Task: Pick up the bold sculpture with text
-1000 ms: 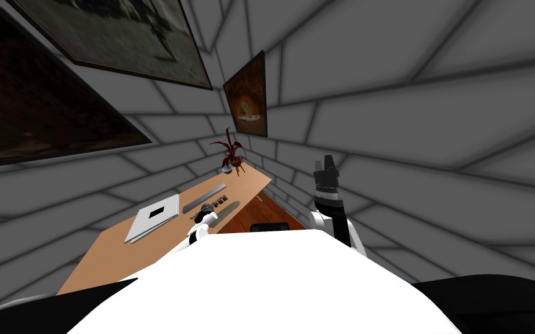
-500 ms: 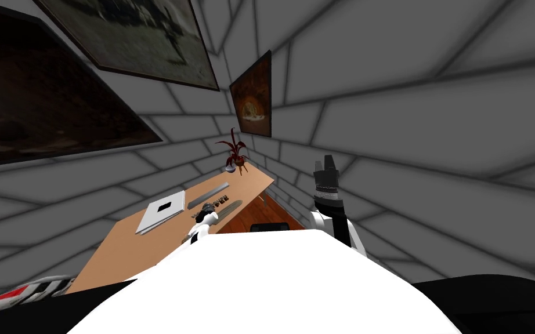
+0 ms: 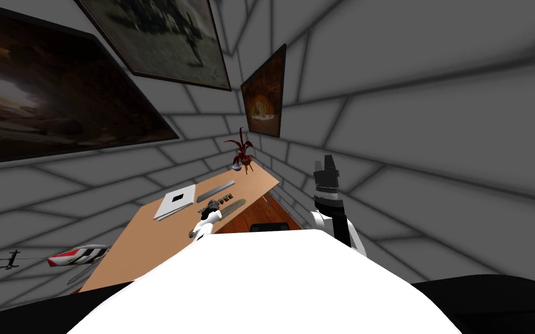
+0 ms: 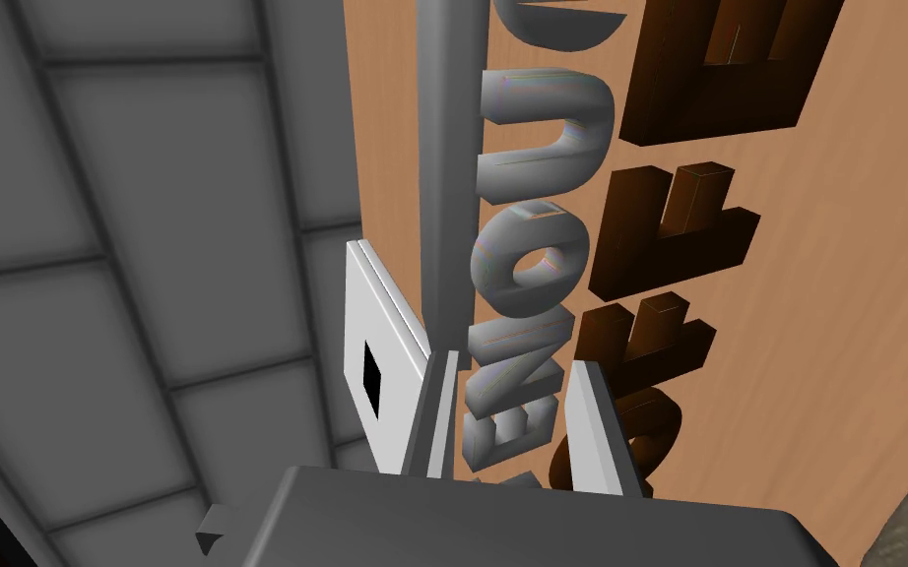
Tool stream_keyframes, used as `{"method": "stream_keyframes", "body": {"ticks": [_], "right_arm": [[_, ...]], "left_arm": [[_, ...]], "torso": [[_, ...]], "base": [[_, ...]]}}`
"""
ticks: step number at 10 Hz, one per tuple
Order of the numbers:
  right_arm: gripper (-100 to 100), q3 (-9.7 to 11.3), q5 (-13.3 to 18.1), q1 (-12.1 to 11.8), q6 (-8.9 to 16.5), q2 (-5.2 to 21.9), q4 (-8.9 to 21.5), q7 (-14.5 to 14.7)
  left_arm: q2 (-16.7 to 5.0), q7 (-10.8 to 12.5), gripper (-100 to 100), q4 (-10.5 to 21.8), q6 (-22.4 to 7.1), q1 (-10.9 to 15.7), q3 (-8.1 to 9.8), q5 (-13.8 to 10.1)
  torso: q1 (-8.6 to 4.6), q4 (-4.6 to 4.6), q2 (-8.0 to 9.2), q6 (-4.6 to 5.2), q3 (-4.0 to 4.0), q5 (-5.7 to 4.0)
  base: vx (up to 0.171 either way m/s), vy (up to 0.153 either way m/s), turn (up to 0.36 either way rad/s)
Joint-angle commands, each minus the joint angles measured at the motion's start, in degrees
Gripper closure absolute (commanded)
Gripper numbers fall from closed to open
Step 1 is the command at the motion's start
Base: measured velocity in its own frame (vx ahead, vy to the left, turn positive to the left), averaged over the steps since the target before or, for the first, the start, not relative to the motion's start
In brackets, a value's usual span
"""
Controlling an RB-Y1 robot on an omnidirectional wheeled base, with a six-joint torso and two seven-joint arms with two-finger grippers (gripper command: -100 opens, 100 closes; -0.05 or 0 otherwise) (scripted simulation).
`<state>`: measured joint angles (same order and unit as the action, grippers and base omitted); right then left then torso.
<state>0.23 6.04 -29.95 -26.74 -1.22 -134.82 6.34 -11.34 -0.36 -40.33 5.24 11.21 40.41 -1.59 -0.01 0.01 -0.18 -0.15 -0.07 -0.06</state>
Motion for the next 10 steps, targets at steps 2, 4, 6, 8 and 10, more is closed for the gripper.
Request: {"method": "stream_keyframes", "body": {"ticks": [2,4,6,8,10], "right_arm": [[0,0.0,0.0,0.0,0.0,0.0,0.0,0.0],[0,0.0,0.0,0.01,0.0,0.0,0.0,0.0],[0,0.01,0.0,0.02,0.0,0.0,0.0,0.0],[0,0.0,0.0,0.01,0.0,0.0,0.0,0.0],[0,0.01,0.0,0.02,0.0,0.0,0.0,0.0]], "left_arm": [[0.41,0.67,100,-1.08,-0.69,-0.27,-3.69,-0.11],[1.7,1.45,100,-4.14,-2.11,-1.15,-7.35,-0.17],[2.34,1.84,100,-5.66,-2.82,-1.59,-10.47,-0.2],[2.99,2.23,100,-7.19,-3.54,-2.03,-12.73,-0.23],[2.56,2.34,0,-6.34,-3.18,-1.71,-12.38,-0.33]], "torso": [[0.01,-0.01,-0.05,0.02,-0.03,0.0],[-0.06,0.04,-0.05,0.16,0.0,0.01],[-0.02,0.04,-0.02,0.16,0.0,0.0],[-0.05,0.03,0.0,0.09,0.01,-0.02],[0.01,0.06,0.08,0.17,0.06,-0.02]], "base": [[0.059,-0.021,0.24],[0.06,-0.02,0.266],[0.041,-0.018,0.178],[0.045,-0.025,0.232],[0.008,-0.004,0.0]]}}
